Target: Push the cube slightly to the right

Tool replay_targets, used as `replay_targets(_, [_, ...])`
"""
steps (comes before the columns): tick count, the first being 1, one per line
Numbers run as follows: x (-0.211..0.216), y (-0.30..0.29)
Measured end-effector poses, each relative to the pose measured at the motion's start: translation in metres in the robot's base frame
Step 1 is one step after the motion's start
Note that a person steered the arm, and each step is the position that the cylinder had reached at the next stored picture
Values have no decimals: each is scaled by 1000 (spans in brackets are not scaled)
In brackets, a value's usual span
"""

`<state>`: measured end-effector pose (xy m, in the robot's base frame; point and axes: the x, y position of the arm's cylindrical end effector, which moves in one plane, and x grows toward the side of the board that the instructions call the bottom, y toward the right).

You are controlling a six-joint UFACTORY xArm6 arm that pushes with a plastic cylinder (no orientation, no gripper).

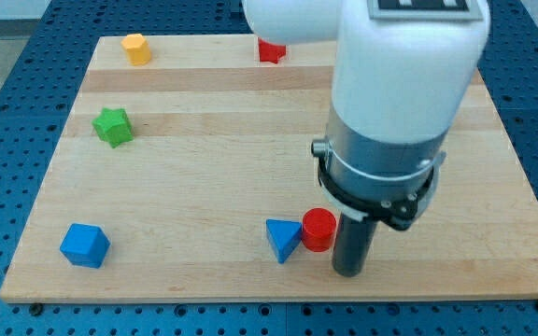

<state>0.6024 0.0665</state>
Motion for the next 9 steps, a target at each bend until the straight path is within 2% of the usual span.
replay_targets(2, [16,-70])
replay_targets(7, [15,-327])
replay_targets(8, [-2,-350])
replay_targets(9, [-13,-333])
